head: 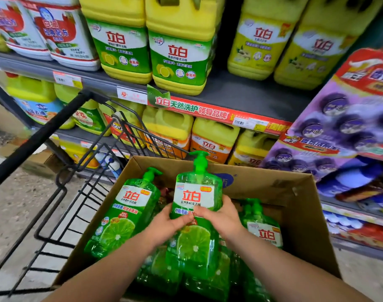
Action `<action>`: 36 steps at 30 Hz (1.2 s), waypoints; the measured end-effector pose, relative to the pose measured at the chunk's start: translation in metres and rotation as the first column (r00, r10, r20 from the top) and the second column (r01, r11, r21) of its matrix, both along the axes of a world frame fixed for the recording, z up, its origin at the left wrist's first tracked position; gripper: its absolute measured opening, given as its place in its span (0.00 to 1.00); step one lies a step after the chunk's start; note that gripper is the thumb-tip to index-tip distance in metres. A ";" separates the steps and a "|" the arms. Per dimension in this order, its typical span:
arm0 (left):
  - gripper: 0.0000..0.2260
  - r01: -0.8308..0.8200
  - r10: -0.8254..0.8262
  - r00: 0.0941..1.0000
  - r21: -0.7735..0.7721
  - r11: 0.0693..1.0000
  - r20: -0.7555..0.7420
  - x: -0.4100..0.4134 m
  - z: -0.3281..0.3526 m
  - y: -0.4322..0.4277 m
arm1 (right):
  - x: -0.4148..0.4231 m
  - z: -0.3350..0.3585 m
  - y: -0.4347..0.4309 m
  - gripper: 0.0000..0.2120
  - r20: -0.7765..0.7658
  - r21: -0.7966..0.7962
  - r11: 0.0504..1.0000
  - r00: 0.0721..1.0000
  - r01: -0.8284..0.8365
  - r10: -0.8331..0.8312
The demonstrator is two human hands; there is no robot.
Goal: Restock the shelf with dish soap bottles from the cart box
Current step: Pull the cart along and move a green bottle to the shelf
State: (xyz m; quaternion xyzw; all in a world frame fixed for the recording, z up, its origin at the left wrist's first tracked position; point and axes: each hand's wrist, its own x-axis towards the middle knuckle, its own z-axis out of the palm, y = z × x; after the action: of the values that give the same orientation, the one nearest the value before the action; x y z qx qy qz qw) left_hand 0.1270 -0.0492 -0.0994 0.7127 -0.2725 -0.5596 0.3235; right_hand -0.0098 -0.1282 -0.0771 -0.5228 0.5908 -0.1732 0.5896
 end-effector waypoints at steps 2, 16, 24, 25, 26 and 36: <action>0.25 -0.004 0.002 0.998 -0.025 1.000 -0.060 -0.009 0.006 -0.005 | -0.012 0.014 -0.004 0.26 0.036 -0.015 1.000 0.999 0.000 0.000; 0.21 0.228 -0.126 0.952 -0.370 0.901 0.279 -0.162 0.118 -0.057 | -0.183 0.124 -0.012 0.18 0.236 -0.267 0.947 0.965 0.180 -0.117; 0.19 0.400 -0.277 0.908 -0.462 0.791 0.313 -0.351 0.157 -0.045 | -0.373 0.156 0.036 0.14 0.325 -0.289 0.862 0.889 0.417 -0.321; 0.18 0.426 -0.304 0.899 -0.470 0.774 0.314 -0.377 0.158 -0.042 | -0.399 0.156 0.044 0.15 0.326 -0.295 0.845 0.878 0.446 -0.350; 0.17 0.443 -0.327 0.893 -0.475 0.760 0.310 -0.398 0.158 -0.039 | -0.419 0.156 0.050 0.16 0.318 -0.305 0.832 0.873 0.464 -0.371; 0.18 0.651 -0.537 0.757 -0.496 0.575 0.371 -0.597 0.174 -0.016 | -0.607 0.164 0.114 0.22 0.342 -0.333 0.624 0.707 0.707 -0.619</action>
State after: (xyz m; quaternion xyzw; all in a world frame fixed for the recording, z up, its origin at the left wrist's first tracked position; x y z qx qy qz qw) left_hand -0.4700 -0.0649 0.0742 0.4861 -0.6858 -0.4527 0.2974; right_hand -0.6168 -0.0142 0.0869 -0.3659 0.6264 -0.5577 0.4034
